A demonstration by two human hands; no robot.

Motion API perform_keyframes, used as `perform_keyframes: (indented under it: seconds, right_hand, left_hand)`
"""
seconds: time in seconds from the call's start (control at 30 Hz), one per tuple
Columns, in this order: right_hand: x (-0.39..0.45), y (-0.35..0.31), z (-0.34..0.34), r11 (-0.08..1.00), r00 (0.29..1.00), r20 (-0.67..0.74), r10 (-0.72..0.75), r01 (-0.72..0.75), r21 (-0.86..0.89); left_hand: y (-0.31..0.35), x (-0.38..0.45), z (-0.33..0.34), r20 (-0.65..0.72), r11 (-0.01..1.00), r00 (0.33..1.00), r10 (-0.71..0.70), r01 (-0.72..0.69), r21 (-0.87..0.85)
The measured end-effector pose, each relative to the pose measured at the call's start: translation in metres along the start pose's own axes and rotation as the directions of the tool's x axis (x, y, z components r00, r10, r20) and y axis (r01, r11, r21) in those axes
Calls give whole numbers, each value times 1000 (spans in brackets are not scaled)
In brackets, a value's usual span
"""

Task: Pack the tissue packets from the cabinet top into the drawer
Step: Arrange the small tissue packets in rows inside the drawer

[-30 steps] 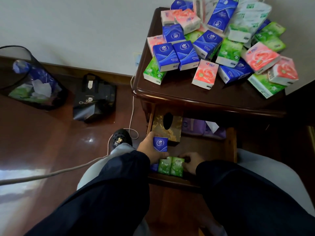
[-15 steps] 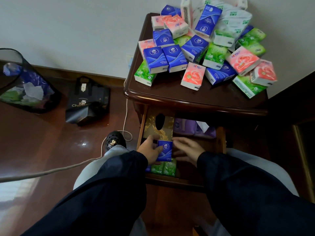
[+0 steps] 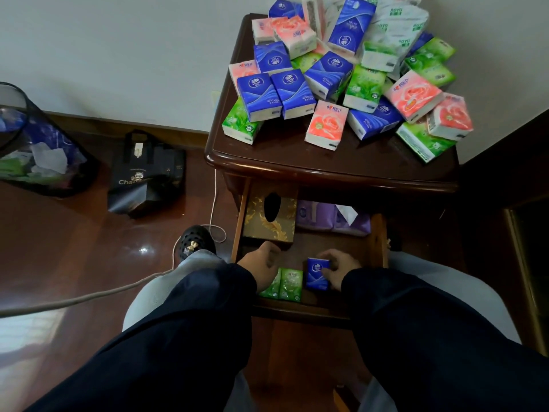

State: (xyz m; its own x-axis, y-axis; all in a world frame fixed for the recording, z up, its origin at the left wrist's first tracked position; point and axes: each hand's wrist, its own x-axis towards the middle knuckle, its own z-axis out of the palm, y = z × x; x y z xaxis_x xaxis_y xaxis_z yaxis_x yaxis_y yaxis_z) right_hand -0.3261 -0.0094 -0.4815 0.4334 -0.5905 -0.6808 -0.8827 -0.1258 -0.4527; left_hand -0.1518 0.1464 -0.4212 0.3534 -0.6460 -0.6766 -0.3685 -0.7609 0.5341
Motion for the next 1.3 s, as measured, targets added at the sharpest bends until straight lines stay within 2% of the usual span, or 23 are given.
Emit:
perform_keyframes:
  seconds: [0.1, 0.17, 0.3, 0.47, 0.57, 0.63, 0.77, 0.83, 0.93, 1.03, 1.17, 1.23, 1.3]
  right_hand:
    - [3, 9, 14, 999, 998, 52, 17, -15, -29]
    - [3, 11, 20, 998, 998, 54, 18, -14, -69]
    - [4, 10, 25, 966, 999, 32, -40, 46, -253]
    - [2, 2, 21, 905, 988, 130, -80, 126, -407]
    - [-1, -1, 24, 924, 968, 204, -143, 204, -323]
    - [-1, -5, 27, 911, 954, 250, -166, 246, -331]
    - [-8, -14, 22, 911, 952, 269, -144, 233, -340]
    - [-17, -20, 15, 928, 964, 193, -186, 237, -289]
    - [-38, -39, -3, 949, 954, -3, -301, 298, -106]
    - [-64, -74, -32, 873, 857, -179, -483, 487, -27]
    - [-98, -139, -82, 672, 606, -396, -690, 740, -37]
    - [-108, -173, -107, 600, 503, -453, -736, 794, -93]
    - [-110, -204, -129, 583, 448, -482, -753, 795, -170]
  left_hand:
    - [-4, 1, 4, 84, 986, 995, -45, 31, 163]
    - [-8, 2, 7, 140, 975, 985, -101, 69, 213]
    - [-10, 3, 8, 156, 967, 981, -116, 76, 241]
    - [-9, 3, 8, 149, 969, 981, -121, 84, 233]
    - [-9, 2, 7, 154, 969, 981, -117, 79, 233]
    - [-10, 1, 7, 149, 970, 982, -112, 76, 230]
    - [-6, -5, 6, 77, 980, 994, -72, 56, 190]
    - [-1, -10, 0, -8, 996, 1000, -25, 26, 84]
    - [13, -22, -21, -181, 996, 983, 36, -50, -73]
    - [34, -38, -52, -380, 988, 922, 75, -121, -99]
    - [75, -56, -102, -608, 976, 781, 144, -214, -43]
    - [95, -61, -129, -671, 960, 718, 185, -279, -33]
    - [111, -61, -152, -717, 937, 670, 191, -343, -71]
